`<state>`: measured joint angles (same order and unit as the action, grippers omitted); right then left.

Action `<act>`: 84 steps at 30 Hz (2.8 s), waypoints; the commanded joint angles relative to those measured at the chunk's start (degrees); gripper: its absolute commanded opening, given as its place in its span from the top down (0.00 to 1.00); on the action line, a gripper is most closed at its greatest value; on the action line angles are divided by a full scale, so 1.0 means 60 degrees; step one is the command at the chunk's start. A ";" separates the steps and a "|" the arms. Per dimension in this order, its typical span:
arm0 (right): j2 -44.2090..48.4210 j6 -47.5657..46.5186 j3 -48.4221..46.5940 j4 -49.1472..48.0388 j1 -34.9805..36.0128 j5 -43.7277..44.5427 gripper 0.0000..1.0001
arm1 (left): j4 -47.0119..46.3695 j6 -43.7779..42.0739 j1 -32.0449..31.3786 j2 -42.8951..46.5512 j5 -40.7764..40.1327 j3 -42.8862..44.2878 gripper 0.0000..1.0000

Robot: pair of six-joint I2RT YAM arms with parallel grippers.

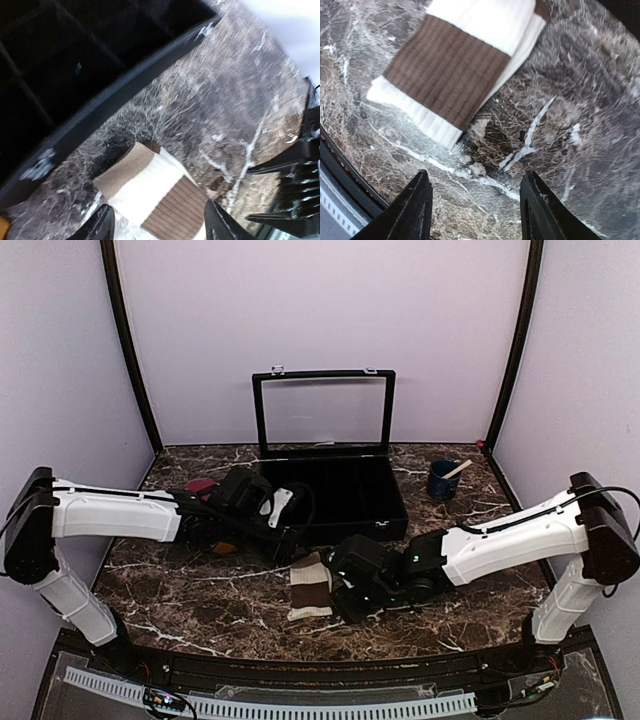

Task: Roll the socks
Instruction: Rotate the sock at the center of the board, then roll the sock at the center of the board.

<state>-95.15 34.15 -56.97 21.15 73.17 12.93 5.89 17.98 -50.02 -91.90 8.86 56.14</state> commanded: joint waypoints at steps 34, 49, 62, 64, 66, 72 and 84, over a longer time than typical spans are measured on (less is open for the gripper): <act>-0.3000 -0.8202 -0.2248 0.0064 0.1269 0.1490 0.49 | 0.3061 0.2515 -0.1317 0.8471 -0.2809 -0.3983 0.34; -0.2878 -0.8151 -0.1795 0.0579 0.0568 0.1058 0.60 | 0.3186 0.2317 -0.1317 0.8412 -0.3032 -0.3760 0.36; -0.2428 -0.7858 -0.1795 0.0991 0.0151 -0.0665 0.95 | 0.2655 0.2437 -0.1317 0.7560 -0.2773 -0.3668 0.40; -0.2367 -0.7713 -0.2094 0.1273 0.0023 -0.1312 0.96 | 0.2606 0.2417 -0.1330 0.7460 -0.2724 -0.3669 0.41; -0.2459 -0.7511 -0.2527 0.1639 -0.0127 -0.1902 0.97 | 0.2499 0.2366 -0.1339 0.7384 -0.2622 -0.3730 0.41; -0.3230 -0.6867 -0.3882 0.2701 -0.0673 -0.3815 0.98 | 0.1835 0.2300 -0.1475 0.7183 -0.2220 -0.4183 0.39; -0.4280 -0.6459 -0.5351 0.4028 -0.1809 -0.6135 0.97 | 0.0784 0.2012 -0.2311 0.6774 -0.2029 -0.4633 0.32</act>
<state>-120.18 -5.93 -86.85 41.50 64.25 -17.78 14.66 31.68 -61.69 -50.50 -3.64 29.28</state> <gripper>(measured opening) 0.028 0.667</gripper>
